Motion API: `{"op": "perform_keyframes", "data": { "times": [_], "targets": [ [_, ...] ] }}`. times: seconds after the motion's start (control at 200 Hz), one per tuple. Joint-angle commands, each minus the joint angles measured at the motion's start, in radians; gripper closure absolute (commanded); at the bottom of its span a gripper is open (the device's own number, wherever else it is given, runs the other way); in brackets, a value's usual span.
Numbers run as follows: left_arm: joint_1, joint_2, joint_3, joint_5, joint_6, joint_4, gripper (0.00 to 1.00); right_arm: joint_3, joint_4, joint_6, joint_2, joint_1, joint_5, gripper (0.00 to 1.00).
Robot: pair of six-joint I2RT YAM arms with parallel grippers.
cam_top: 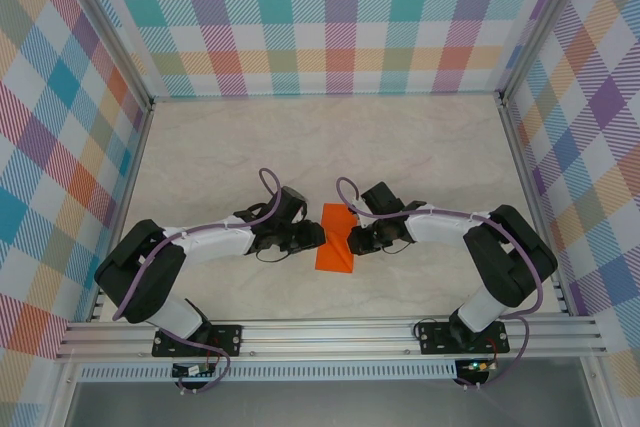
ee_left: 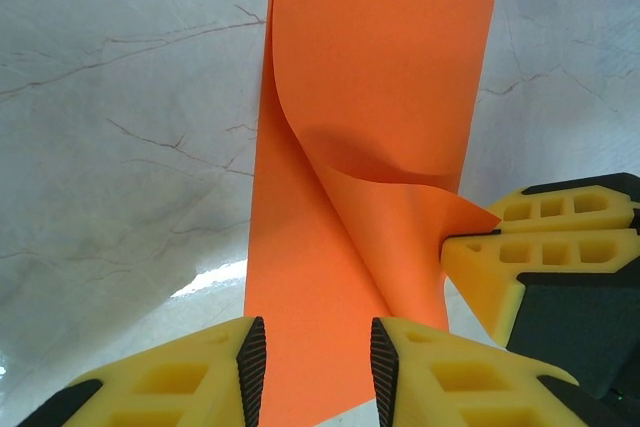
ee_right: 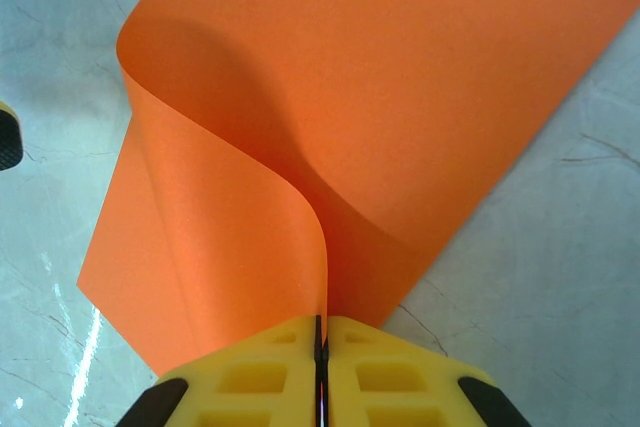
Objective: Fold a paper plane with a square sheet of paper (pick it up from the middle)
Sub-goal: Fold the triangle a second time at the center of the table.
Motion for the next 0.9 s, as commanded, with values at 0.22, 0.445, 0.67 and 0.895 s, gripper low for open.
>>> {"op": "perform_keyframes", "data": {
  "times": [0.22, 0.445, 0.67, 0.895],
  "targets": [
    [-0.016, 0.001, 0.022, -0.001, 0.012, -0.018, 0.66, 0.012, -0.023, 0.004, 0.043, -0.005, 0.014, 0.91],
    [-0.017, 0.003, 0.035, -0.007, 0.008, -0.019, 0.66, 0.023, -0.034, 0.007, 0.053, -0.005, 0.019, 0.91],
    [-0.017, 0.007, 0.037, -0.008, 0.009, -0.021, 0.67, 0.036, -0.052, 0.000, -0.004, -0.005, 0.010, 0.91],
    [-0.016, 0.009, 0.035, -0.010, 0.010, -0.020, 0.67, 0.037, -0.048, -0.002, 0.001, -0.005, -0.005, 0.91]
  ]
}}
